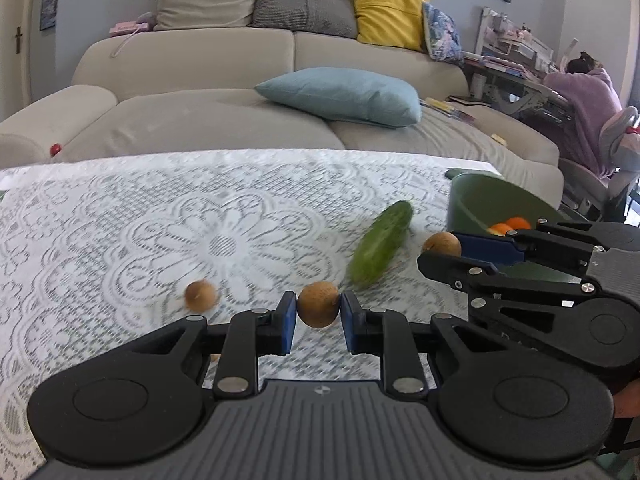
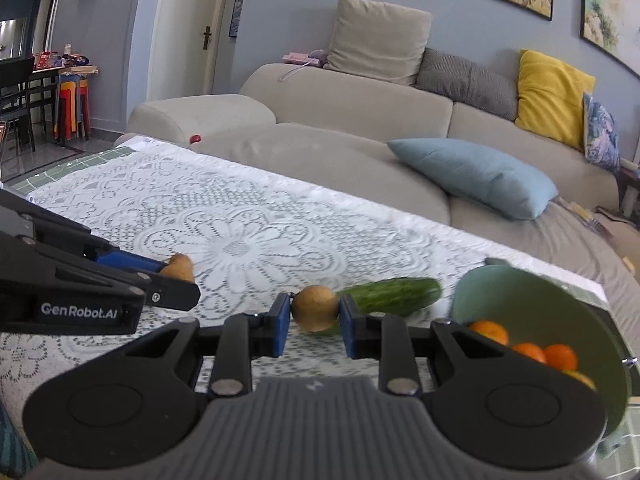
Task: Organize fruits
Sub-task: 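Lift both held kiwis and carry them over the green colander, then open both tools to drop the kiwis into the colander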
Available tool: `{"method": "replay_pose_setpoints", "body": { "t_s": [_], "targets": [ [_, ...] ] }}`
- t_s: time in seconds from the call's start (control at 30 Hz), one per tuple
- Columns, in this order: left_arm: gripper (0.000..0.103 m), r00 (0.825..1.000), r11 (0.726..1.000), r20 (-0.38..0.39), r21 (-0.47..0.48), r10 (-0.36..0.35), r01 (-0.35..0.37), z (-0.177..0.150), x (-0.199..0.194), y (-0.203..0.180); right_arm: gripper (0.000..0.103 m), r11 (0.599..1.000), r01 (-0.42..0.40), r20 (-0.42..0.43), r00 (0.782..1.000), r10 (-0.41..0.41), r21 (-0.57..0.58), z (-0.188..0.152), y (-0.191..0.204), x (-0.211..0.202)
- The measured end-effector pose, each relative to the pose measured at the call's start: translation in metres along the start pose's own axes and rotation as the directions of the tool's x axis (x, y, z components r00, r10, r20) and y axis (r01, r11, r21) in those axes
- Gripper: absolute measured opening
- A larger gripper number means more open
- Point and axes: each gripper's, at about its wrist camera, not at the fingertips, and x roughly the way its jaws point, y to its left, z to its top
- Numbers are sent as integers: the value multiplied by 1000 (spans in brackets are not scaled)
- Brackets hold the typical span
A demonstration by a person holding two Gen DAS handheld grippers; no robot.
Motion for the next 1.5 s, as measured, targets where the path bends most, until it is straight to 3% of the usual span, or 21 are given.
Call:
{"method": "replay_pose_setpoints", "body": {
  "t_s": [0.27, 0.67, 1.1, 1.5],
  "targets": [
    [26, 997, 995, 32, 60, -76, 74, 31, 8, -45, 23, 997, 83, -4, 997, -83, -5, 10, -53, -19],
    [26, 981, 970, -6, 146, -193, 192, 65, 46, -110, 23, 985, 173, -68, 983, -171, 24, 2, -130, -28],
    [26, 945, 947, -138, 88, -296, 310, 72, 100, -125, 23, 981, 137, -178, 978, -112, 141, -20, -170, -10],
    [26, 953, 959, -166, 81, -254, 270, 67, 119, -124, 23, 988, 80, -218, 975, -49, 132, -30, -163, 10]
  ]
}}
